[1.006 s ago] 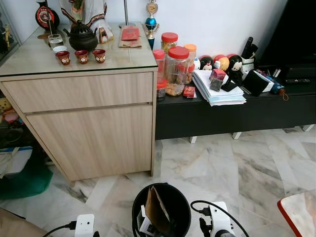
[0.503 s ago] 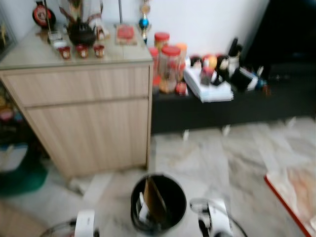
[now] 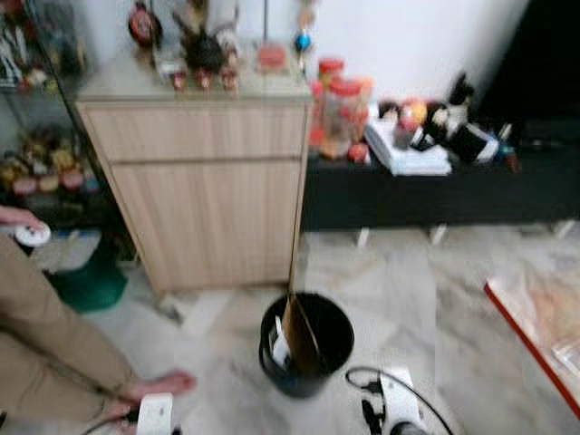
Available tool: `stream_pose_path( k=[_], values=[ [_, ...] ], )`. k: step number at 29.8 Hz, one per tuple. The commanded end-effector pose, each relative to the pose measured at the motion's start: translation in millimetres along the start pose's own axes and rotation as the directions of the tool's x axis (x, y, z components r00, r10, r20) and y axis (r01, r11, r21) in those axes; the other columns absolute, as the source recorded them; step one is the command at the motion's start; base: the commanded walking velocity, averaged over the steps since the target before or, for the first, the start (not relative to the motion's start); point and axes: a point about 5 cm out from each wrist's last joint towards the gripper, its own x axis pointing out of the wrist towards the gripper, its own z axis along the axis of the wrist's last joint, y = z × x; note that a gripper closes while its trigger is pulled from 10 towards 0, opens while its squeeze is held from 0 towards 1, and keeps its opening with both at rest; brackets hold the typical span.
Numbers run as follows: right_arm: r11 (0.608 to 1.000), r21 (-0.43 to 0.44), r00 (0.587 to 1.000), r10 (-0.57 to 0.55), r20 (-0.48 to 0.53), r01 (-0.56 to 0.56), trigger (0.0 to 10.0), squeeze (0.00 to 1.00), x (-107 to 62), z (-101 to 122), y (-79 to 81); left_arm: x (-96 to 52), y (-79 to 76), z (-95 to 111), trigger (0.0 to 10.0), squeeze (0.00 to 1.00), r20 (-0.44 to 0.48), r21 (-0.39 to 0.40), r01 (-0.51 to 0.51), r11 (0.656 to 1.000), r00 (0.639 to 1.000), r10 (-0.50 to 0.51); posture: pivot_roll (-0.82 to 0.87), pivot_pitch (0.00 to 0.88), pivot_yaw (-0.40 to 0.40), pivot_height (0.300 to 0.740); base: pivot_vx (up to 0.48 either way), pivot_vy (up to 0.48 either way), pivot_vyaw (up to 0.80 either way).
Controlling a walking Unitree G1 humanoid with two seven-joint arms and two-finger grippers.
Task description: Picking trash to rubbish bin
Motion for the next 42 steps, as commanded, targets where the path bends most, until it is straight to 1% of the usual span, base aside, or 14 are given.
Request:
stream_pose_path(
  k=[1, 8, 19, 31, 40, 42],
  values=[
    [1.0, 0.007, 1.0, 0.002, 0.018, -0.003, 10.0, 0.0, 1.2, 5.8, 1.5, -0.3, 3.2, -1.5, 10.0, 0.0, -0.008, 0.0, -0.007, 1.0, 1.0, 0.007, -0.02, 0.018, -0.055, 0.74, -0.27, 0.0, 0.0],
    [1.0, 0.007, 1.0, 0.003, 0.017, -0.003, 10.0, 0.0, 1.1, 5.2, 1.9, -0.1, 2.9, -0.8, 10.0, 0.0, -0.007, 0.002, -0.007, 1.0, 1.0, 0.007, -0.02, 0.017, -0.056, 0.74, -0.261, 0.0, 0.0],
    [1.0, 0.003, 1.0, 0.008, 0.019, -0.008, 10.0, 0.0, 1.1, 5.7, 1.8, -0.4, 2.8, -1.2, 10.0, 0.0, -0.002, -0.005, -0.007, 1.0, 1.0, 0.007, -0.02, 0.006, -0.054, 0.74, 0.0, 0.0, 0.0],
    [1.0, -0.005, 1.0, 0.008, 0.017, -0.008, 10.0, 0.0, 1.0, 5.2, 0.8, 0.1, 1.8, -0.4, 10.0, 0.0, -0.005, 0.007, -0.001, 1.0, 1.0, 0.001, -0.02, 0.0, -0.056, 0.74, 0.0, 0.0, 0.0],
    [1.0, 0.012, 1.0, 0.01, 0.027, -0.01, 10.0, 0.0, 1.5, 7.9, 0.7, 0.4, 0.4, 0.4, 10.0, 0.0, -0.005, 0.005, 0.001, 1.0, 1.0, -0.001, -0.03, 0.0, -0.06, 0.74, 0.0, 0.0, 0.0],
    [1.0, 0.012, 0.999, 0.016, 0.027, -0.016, 10.0, 0.0, 1.5, 8.1, 2.0, 0.4, 0.4, 0.2, 10.0, 0.0, -0.005, 0.004, 0.0, 1.0, 1.0, 0.001, -0.03, 0.0, -0.06, 0.74, 0.0, 0.0, -0.63]
  ],
)
